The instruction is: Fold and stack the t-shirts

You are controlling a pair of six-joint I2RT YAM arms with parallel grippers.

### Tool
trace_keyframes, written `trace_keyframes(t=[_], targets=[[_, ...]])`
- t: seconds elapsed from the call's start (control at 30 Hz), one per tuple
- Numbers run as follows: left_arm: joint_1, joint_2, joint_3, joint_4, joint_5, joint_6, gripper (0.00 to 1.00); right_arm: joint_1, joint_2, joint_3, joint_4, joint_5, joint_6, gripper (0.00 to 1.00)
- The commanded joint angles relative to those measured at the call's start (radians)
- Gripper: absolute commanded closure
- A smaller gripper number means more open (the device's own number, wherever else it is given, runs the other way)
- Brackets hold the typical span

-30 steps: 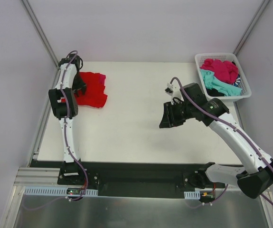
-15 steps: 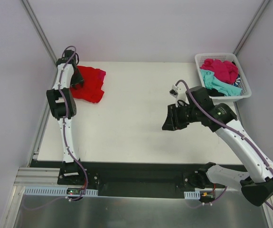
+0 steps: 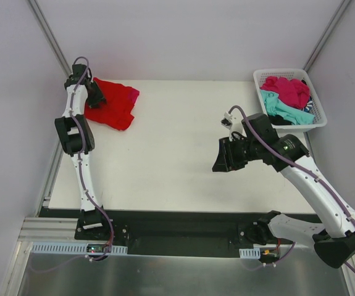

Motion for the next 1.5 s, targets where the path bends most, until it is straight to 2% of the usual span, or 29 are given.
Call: trace_keyframes(t=[0.0,0.27,0.47,0.63,0.73,0.9,0.97,1.03,1.1,1.17,1.27,1.4,1.47], targets=[[0.01,-0.007,-0.039,0.053,0.079,-0.033,0.61,0.003,0.009,0.007,-0.021,0.005,0.02,0.65],[-0.025,-0.208,-0.234,0.137,0.088,-0.045,0.61,0.028,0.032,0.008,0.027,-0.015,0.043,0.65],[-0.031,-0.337,-0.23,0.136,0.065,-0.015,0.6,0.068,0.05,-0.009,0.057,-0.002,0.04,0.65],[-0.031,-0.446,-0.22,0.13,0.13,-0.037,0.59,0.092,0.039,-0.053,0.1,0.024,0.048,0.65],[-0.037,-0.539,-0.309,0.13,0.234,-0.12,0.58,0.094,0.05,-0.056,0.111,0.089,0.055,0.65],[-0.104,-0.742,-0.637,0.13,0.334,-0.217,0.58,0.102,0.2,0.002,0.161,0.155,0.061,0.65],[-0.178,-0.818,-0.772,0.119,0.349,-0.211,0.58,0.105,0.293,0.043,0.18,0.146,0.055,0.66],[-0.242,-0.901,-0.913,0.116,0.345,-0.22,0.57,0.103,0.352,0.079,0.201,0.158,0.041,0.66],[-0.259,-0.964,-1.011,0.102,0.306,-0.234,0.57,0.098,0.422,0.103,0.208,0.172,0.026,0.67],[-0.256,-1.055,-1.122,0.078,0.196,-0.231,0.56,0.082,0.464,0.143,0.186,0.207,0.029,0.68],[-0.258,-1.127,-1.173,-0.011,0.076,-0.191,0.56,0.046,0.516,0.168,0.156,0.256,0.064,0.67],[-0.26,-1.161,-1.188,-0.059,0.125,-0.167,0.54,0.031,0.573,0.172,0.088,0.385,0.107,0.69],[-0.26,-1.181,-1.211,-0.059,0.127,-0.16,0.54,0.025,0.599,0.171,0.07,0.4,0.138,0.75]])
